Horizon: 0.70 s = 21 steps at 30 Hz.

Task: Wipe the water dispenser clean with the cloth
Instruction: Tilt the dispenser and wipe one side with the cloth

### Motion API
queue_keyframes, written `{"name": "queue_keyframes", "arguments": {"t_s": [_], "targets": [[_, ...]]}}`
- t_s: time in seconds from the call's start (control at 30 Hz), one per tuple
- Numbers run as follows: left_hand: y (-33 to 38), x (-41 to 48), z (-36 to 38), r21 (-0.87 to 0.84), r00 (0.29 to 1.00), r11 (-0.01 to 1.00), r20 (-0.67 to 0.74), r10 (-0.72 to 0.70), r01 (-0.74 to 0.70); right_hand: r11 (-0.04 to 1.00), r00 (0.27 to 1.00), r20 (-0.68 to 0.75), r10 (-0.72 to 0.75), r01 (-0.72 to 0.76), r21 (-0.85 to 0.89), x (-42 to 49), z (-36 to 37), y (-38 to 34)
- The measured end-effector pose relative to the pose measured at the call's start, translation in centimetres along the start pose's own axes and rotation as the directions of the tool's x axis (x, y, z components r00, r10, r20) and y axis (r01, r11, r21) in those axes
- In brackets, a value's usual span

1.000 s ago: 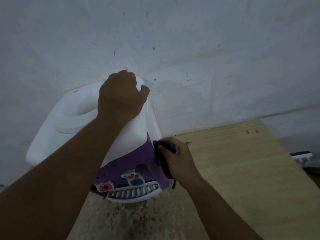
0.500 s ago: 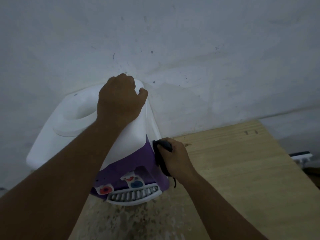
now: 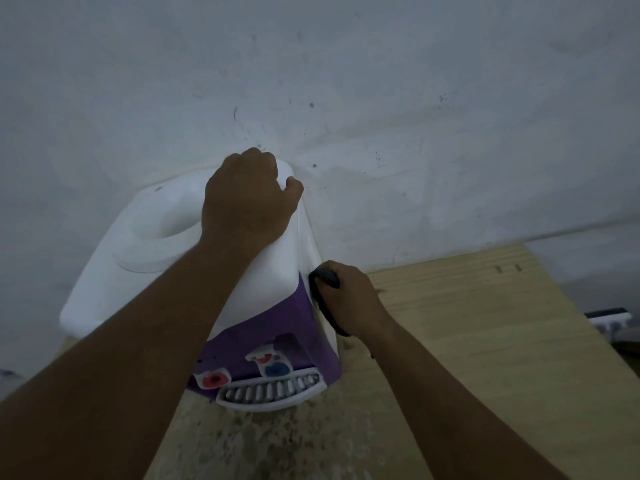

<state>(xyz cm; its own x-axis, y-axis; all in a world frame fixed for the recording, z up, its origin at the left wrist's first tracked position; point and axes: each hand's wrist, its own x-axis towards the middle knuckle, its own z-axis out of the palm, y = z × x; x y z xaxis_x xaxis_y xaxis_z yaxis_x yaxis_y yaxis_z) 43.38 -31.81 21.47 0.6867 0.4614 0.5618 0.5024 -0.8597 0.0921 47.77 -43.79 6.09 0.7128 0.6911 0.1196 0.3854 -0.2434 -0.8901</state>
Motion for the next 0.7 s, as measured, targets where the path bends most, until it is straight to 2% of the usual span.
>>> {"name": "queue_keyframes", "arguments": {"t_s": [0.1, 0.27, 0.33, 0.5, 0.7], "targets": [[0.0, 0.0, 0.0, 0.0, 1.0, 1.0, -0.008, 0.0, 0.0, 0.998, 0.998, -0.016, 0.055, -0.055, -0.03, 0.5, 0.0, -0.3], [0.2, 0.1, -0.3, -0.012, 1.0, 1.0, 0.008, -0.006, 0.006, 0.966, 0.964, -0.063, 0.259, -0.259, 0.006, 3.1, 1.3, -0.7], [0.2, 0.1, -0.4, -0.011, 1.0, 1.0, 0.018, -0.003, 0.004, 0.968, 0.966, -0.067, 0.25, -0.251, -0.006, 2.6, 1.5, -0.6], [0.1, 0.0, -0.2, -0.009, 1.0, 1.0, 0.015, -0.001, 0.001, 0.984, 0.992, 0.018, 0.128, -0.125, -0.13, 0.3, 1.0, -0.3], [0.2, 0.1, -0.2, -0.003, 1.0, 1.0, 0.009, 0.0, 0.0, 0.971, 0.971, -0.014, 0.238, -0.239, -0.032, 3.5, 1.1, -0.5]]}}
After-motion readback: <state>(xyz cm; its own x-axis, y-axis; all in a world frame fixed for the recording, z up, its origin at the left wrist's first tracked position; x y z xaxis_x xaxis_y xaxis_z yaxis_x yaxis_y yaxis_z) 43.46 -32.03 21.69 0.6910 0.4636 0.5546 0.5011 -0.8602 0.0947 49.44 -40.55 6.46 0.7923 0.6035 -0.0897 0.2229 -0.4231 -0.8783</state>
